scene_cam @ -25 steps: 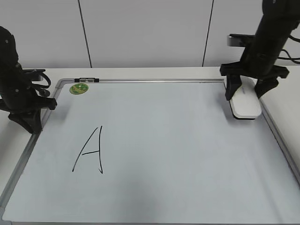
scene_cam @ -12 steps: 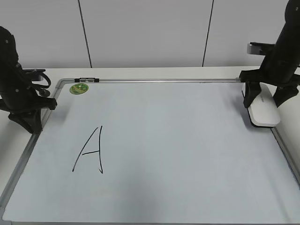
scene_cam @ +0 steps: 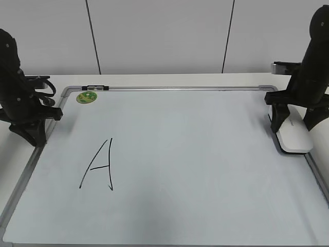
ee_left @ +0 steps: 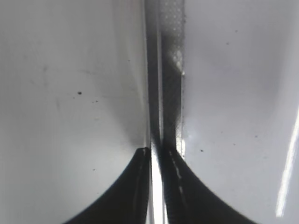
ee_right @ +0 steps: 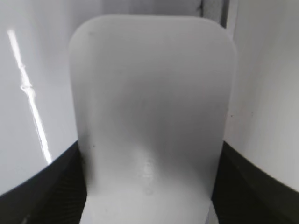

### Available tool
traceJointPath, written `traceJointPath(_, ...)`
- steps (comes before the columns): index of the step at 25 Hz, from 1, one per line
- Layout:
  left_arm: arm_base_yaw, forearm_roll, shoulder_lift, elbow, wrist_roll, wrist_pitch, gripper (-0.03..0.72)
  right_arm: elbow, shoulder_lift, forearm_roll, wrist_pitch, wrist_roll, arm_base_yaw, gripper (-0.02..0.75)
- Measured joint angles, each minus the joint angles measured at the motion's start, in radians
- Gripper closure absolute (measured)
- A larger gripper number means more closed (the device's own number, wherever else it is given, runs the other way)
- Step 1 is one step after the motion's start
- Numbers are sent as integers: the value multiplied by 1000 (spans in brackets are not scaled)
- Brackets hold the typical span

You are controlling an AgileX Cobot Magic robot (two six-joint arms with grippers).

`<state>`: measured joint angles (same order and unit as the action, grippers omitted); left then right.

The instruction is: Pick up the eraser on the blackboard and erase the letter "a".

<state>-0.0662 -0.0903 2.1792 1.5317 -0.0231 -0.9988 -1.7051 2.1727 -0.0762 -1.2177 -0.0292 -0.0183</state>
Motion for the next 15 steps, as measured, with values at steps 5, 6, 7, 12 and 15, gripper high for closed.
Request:
traceJointPath(5,0,0,0,0,2,0,610,0,0,0,0,0,0,210)
traceJointPath(6,0,0,0,0,2,0,610,0,0,-2,0,0,0,210)
traceJointPath(7,0,0,0,0,2,0,610,0,0,-4,0,0,0,210)
traceJointPath(12,0,0,0,0,2,0,608,0,0,-8,0,-2,0,210)
traceJointPath(15,0,0,0,0,2,0,608,0,0,-8,2,-2,0,210)
